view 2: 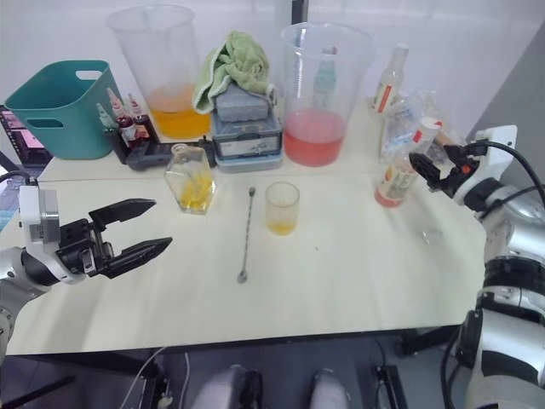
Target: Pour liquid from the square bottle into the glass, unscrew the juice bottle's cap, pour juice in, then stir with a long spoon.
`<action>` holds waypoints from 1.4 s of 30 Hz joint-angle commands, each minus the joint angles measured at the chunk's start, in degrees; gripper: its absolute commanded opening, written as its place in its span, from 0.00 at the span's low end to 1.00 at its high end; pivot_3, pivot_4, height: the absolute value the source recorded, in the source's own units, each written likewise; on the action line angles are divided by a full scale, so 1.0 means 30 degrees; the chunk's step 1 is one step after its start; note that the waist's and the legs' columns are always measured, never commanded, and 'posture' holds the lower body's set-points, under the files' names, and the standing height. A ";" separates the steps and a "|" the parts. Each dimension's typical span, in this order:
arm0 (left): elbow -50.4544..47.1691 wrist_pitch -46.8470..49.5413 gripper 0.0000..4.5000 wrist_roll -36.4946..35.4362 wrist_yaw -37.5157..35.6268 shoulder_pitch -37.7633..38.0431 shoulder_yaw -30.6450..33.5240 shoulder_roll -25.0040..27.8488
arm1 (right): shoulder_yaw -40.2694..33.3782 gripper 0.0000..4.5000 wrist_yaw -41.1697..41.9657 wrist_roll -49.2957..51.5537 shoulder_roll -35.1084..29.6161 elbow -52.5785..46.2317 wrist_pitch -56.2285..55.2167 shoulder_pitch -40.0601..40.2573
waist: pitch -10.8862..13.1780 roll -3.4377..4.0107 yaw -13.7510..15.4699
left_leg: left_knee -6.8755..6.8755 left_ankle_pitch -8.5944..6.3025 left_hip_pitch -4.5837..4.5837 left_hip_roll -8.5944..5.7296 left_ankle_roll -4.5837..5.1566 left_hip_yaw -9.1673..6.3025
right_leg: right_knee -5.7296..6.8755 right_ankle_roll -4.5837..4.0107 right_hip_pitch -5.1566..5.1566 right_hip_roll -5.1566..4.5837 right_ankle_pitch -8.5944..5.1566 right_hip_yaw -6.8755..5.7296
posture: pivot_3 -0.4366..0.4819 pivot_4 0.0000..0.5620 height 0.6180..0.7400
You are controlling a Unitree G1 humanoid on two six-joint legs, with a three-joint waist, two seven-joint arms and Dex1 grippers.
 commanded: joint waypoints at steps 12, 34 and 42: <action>-0.2189 -0.0357 0.99 -0.1374 0.0947 0.1443 0.1047 -0.0446 | 0.0495 1.00 -0.1014 -0.2261 0.0907 0.5561 -0.3780 -0.4197 | 0.0006 0.0010 -0.0170 | -0.0017 0.0008 0.0000 -0.0001 -0.0018 -0.0001 | 0.0003 -0.0001 -0.0006 0.0000 0.0001 0.0004 | 0.48 0.27 0.99; -0.1668 -0.0558 1.00 -0.1112 0.0909 0.0801 -0.0082 -0.0335 | 0.0008 0.28 0.1217 -0.1337 0.0621 0.4365 -0.2419 -0.5455 | 0.0043 0.0076 -0.0217 | -0.0022 0.0012 0.0000 0.0000 -0.0021 0.0006 | 0.0003 -0.0002 -0.0010 0.0009 0.0001 0.0010 | 0.48 0.27 0.99; -0.0303 -0.0633 1.00 -0.0428 0.0047 -0.0860 -0.1732 -0.0029 | 0.0972 0.28 0.5744 0.0884 -0.0263 -0.4665 0.3764 -0.2234 | 0.0084 0.0148 0.0001 | -0.0033 0.0012 0.0000 0.0000 -0.0017 0.0001 | 0.0028 0.0000 -0.0016 0.0006 0.0003 0.0007 | 0.48 0.27 0.99</action>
